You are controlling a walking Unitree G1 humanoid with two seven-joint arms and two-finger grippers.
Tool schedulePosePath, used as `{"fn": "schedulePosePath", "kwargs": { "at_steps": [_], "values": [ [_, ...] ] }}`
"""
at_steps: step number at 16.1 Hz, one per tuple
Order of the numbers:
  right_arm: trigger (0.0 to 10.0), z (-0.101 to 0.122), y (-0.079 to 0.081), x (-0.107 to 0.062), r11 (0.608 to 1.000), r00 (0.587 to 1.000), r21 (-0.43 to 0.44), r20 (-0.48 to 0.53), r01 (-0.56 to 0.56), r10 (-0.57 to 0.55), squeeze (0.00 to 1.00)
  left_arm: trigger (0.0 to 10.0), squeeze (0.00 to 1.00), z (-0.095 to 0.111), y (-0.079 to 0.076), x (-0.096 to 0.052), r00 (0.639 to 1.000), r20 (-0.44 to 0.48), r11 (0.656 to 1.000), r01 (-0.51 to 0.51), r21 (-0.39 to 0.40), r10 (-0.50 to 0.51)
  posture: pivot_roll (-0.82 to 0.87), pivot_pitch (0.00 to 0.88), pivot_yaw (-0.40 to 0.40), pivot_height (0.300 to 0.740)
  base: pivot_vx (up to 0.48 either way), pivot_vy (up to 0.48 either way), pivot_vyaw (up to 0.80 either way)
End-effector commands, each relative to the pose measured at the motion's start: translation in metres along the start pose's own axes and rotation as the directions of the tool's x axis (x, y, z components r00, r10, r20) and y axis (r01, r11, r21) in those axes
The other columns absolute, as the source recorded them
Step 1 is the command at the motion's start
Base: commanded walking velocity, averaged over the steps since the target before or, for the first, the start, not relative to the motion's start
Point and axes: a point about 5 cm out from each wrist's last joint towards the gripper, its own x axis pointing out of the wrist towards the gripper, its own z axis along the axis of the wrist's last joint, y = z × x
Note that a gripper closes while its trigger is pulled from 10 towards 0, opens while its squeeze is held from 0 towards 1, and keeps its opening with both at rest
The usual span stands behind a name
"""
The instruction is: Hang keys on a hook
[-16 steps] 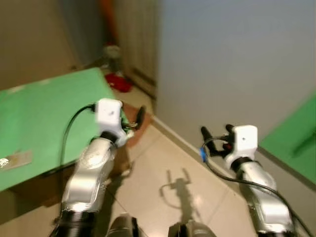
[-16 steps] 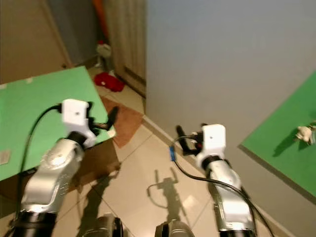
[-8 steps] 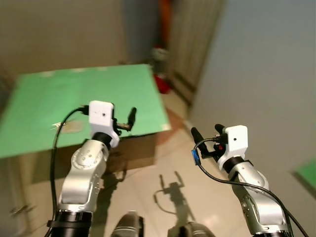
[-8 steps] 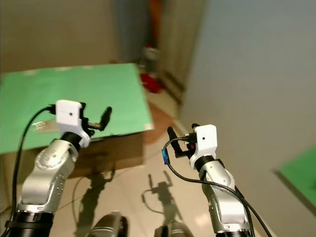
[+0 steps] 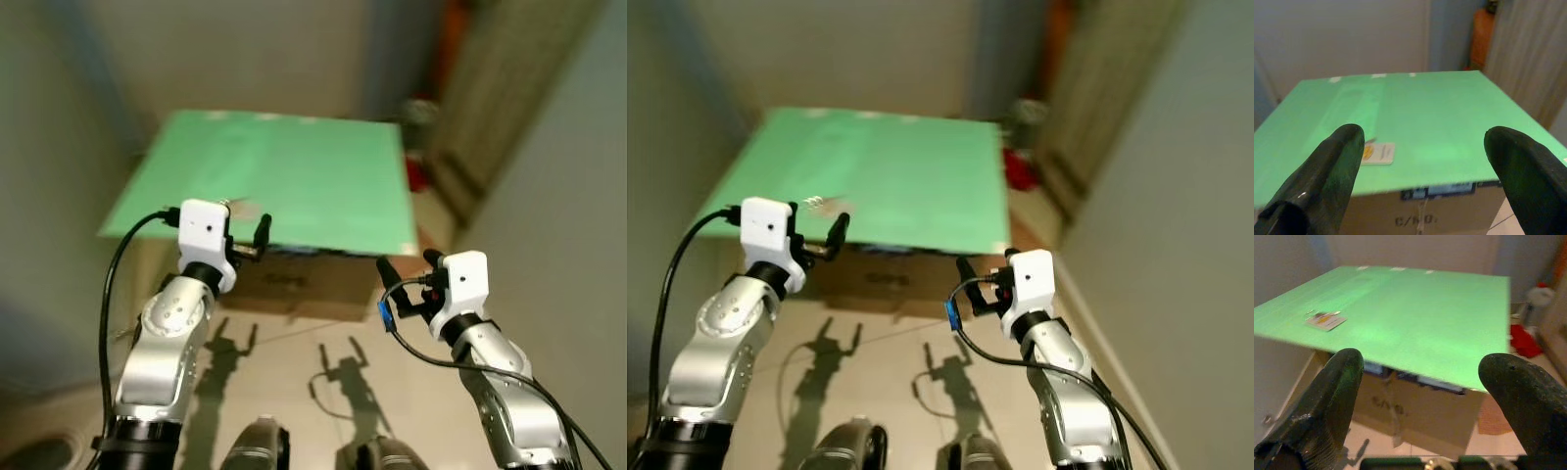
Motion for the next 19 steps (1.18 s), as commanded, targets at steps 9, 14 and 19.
{"fn": "schedulePosePath", "kwargs": {
  "at_steps": [9,14,19],
  "values": [
    [10.0,-0.0029,-0.003,-0.002,1.0,1.0,0.007,-0.006,0.028,-0.028,0.0,10.0,0.0,0.0035,-0.0031,-0.0011,1.0,0.021,0.999,0.002,0.039,-0.003,-0.1,0.134,-0.026,0.71,0.261,0.185,0.13],
    [10.0,-0.0034,-0.0018,-0.0017,1.0,1.0,0.006,-0.005,0.029,-0.029,0.0,10.0,0.0,0.0039,-0.0041,0.0002,1.0,0.019,0.998,0.022,0.06,-0.023,-0.11,0.137,-0.022,0.71,0.391,0.278,0.0],
    [10.0,-0.0033,-0.0002,-0.0015,1.0,1.0,0.002,-0.001,0.021,-0.021,0.0,10.0,0.0,0.0027,-0.0039,0.0042,1.0,-0.008,0.996,0.03,0.089,-0.03,-0.11,0.137,-0.022,0.71,0.473,0.0,0.0]
  ]
}}
